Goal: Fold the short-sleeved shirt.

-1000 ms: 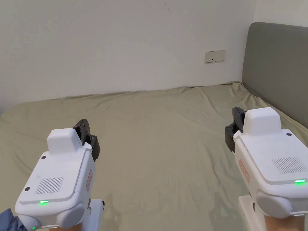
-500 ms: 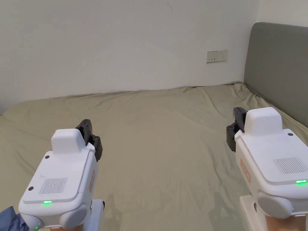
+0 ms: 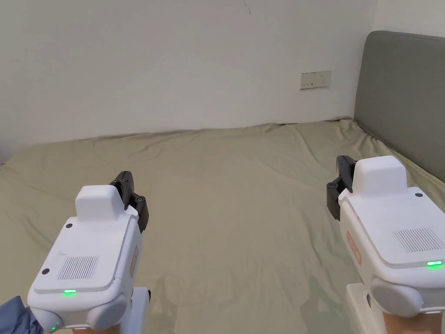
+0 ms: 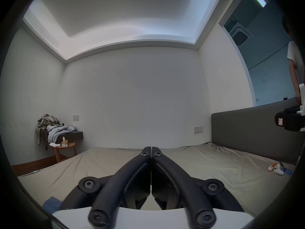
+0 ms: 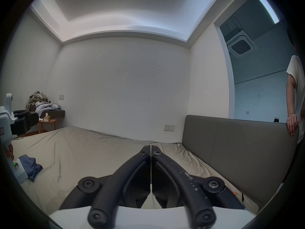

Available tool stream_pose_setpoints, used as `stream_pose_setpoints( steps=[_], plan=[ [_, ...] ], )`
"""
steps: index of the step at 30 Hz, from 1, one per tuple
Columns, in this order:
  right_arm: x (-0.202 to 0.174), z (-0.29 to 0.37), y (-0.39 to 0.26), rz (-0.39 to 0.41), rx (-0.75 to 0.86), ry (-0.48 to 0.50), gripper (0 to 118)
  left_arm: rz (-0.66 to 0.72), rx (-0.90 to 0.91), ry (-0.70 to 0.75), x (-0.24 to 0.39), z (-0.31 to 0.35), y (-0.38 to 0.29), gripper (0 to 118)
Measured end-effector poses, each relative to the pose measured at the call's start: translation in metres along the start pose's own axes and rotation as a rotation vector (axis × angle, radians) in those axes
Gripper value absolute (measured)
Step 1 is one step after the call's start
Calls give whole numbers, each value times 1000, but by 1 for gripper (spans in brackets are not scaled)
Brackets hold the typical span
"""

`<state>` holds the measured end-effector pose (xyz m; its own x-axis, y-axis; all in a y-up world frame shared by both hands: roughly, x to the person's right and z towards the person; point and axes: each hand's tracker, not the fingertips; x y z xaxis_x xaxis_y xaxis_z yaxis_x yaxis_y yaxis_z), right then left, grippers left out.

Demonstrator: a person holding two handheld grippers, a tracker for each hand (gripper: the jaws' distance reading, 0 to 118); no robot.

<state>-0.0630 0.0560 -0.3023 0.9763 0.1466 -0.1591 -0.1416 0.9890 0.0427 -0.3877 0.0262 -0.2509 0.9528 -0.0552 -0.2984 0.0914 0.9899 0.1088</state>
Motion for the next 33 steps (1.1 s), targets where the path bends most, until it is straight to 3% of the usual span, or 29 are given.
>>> stream_pose_setpoints(
  steps=[33],
  plan=[
    [-2,0,0,7,2,0,3,-8,-2,0,-2,-1,-2,0]
  ],
)
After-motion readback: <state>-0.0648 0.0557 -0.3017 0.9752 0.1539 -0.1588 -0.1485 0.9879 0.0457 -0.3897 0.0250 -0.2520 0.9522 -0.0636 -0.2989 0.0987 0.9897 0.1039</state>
